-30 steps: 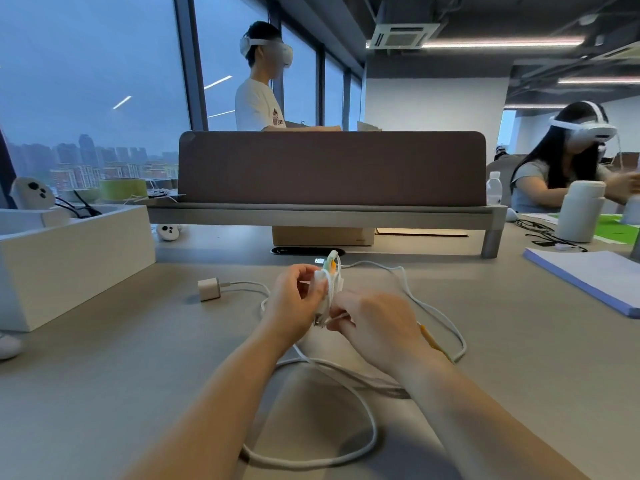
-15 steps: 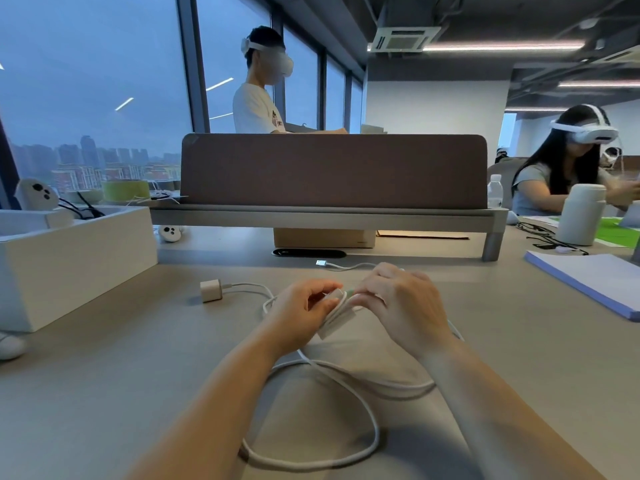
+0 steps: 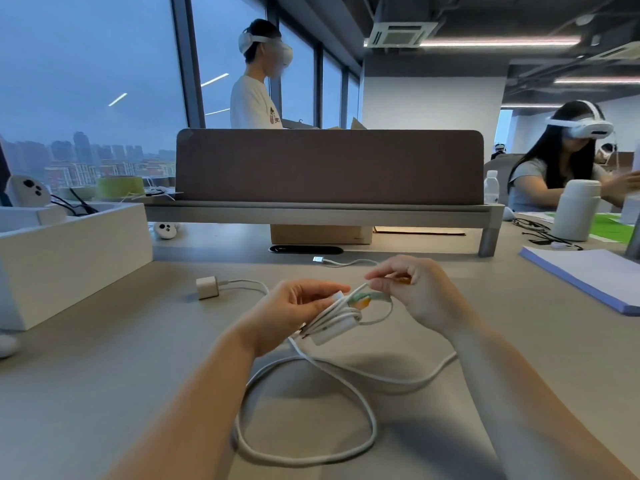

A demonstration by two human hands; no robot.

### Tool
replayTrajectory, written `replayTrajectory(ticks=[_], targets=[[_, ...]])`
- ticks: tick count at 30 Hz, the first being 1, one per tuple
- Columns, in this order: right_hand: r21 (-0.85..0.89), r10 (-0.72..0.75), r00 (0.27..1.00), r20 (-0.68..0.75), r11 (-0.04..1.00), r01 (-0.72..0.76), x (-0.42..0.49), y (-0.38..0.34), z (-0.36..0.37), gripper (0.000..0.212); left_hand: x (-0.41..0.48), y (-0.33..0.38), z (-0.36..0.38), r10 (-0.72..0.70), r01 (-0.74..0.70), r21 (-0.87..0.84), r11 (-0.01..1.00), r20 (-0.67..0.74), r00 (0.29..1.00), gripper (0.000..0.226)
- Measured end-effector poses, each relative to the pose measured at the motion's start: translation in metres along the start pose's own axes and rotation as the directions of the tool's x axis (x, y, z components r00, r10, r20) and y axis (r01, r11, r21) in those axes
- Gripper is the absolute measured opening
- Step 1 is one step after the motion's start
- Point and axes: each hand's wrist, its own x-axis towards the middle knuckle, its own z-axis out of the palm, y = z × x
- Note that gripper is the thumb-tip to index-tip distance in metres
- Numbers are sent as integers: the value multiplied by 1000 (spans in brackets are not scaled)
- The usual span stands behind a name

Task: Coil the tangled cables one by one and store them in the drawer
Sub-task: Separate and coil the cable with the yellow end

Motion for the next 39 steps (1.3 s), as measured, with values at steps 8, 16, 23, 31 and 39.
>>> replayTrajectory(ticks=[8, 16, 23, 31, 39], targets=[[475, 338, 940, 50, 820, -319, -3, 2, 1, 10, 4, -5, 7, -19, 9, -351, 936, -27, 999, 31], [736, 487, 868, 96, 553, -391, 1, -1, 7, 13, 7, -1, 12, -88, -11, -385, 923, -237, 967, 25], [845, 462, 874, 153, 397, -358, 1, 1, 4, 19, 10, -2, 12, -150, 19, -478, 878, -237, 960, 30], [646, 523, 850, 58, 629, -431, 1, 7, 16, 18, 12, -3, 16, -116, 10, -541, 841, -161, 980, 48], [721, 659, 752, -3, 523, -455, 1, 8, 27, 9, 11, 0, 18, -133, 40, -543, 838, -132, 982, 43]])
